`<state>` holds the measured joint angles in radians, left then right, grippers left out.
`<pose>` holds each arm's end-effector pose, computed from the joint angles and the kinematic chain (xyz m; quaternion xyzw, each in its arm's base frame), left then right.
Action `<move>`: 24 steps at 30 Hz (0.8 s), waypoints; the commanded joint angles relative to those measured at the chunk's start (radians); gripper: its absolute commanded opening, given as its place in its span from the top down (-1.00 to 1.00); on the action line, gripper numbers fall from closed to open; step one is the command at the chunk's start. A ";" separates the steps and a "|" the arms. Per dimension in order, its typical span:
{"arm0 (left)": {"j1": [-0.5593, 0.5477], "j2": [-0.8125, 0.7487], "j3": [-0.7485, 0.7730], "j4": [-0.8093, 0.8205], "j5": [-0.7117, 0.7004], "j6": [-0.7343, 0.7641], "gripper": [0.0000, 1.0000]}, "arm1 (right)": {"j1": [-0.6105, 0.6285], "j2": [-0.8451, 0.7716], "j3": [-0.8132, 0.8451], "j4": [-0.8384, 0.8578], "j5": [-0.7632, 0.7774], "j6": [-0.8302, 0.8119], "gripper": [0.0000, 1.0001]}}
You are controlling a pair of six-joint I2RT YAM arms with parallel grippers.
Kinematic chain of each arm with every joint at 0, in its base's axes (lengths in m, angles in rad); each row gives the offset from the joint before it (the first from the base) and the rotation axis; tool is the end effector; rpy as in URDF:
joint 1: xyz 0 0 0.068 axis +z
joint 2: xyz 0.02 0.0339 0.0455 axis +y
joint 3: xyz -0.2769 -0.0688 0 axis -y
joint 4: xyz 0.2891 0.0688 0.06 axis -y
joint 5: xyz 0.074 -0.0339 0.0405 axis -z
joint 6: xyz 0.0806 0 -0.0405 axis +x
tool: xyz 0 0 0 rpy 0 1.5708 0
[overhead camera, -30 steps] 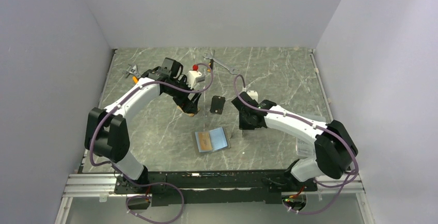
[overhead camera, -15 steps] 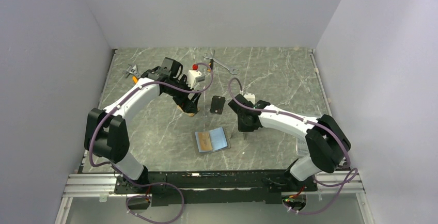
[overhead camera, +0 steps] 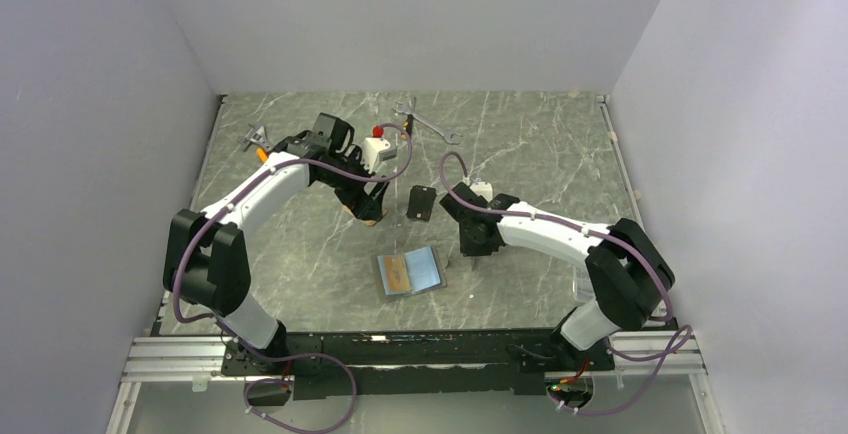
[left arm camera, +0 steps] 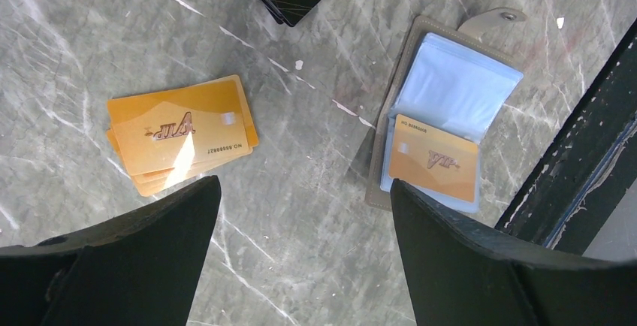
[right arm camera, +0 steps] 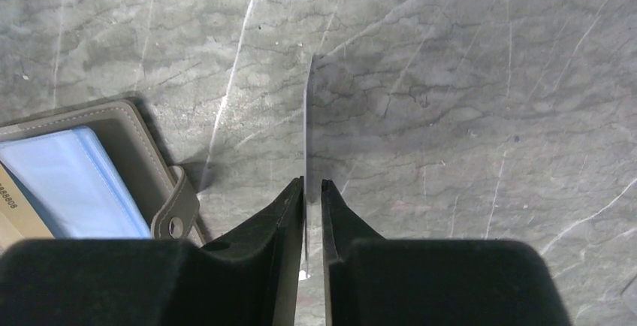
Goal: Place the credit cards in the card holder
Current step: Pick up the credit card from the center of the board.
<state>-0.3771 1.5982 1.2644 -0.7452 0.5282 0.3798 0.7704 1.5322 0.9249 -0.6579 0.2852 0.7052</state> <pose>0.3460 -0.1807 0.2257 0.4050 0.8466 -0.2529 0.2353 0.2501 0.2111 0.1302 -0.0103 0.9785 -0.0026 0.2060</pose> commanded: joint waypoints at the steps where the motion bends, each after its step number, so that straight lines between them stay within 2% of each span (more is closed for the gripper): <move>1: -0.001 -0.041 -0.009 0.018 0.014 0.018 -0.79 | 0.001 0.010 0.054 -0.011 0.036 -0.012 0.71; 6: -0.002 -0.044 -0.013 0.020 0.018 0.016 -0.79 | 0.000 0.019 0.075 -0.017 0.047 -0.020 0.78; 9: -0.001 -0.043 -0.014 0.019 0.022 0.016 -0.78 | 0.000 0.020 0.085 -0.024 0.052 -0.025 1.00; 16: -0.001 -0.063 -0.059 -0.009 0.031 0.025 -0.78 | -0.011 -0.046 0.089 -0.049 0.062 -0.031 1.00; 21: -0.001 -0.110 -0.131 -0.056 0.062 -0.012 -0.90 | -0.019 -0.211 0.060 0.038 -0.063 -0.058 1.00; 24: -0.001 -0.122 -0.175 -0.086 0.100 -0.041 -0.86 | -0.015 -0.304 0.019 0.155 -0.179 -0.085 1.00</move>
<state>-0.3771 1.5280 1.1275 -0.7811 0.5529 0.3714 0.7532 1.3518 0.9691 -0.6468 0.2443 0.6640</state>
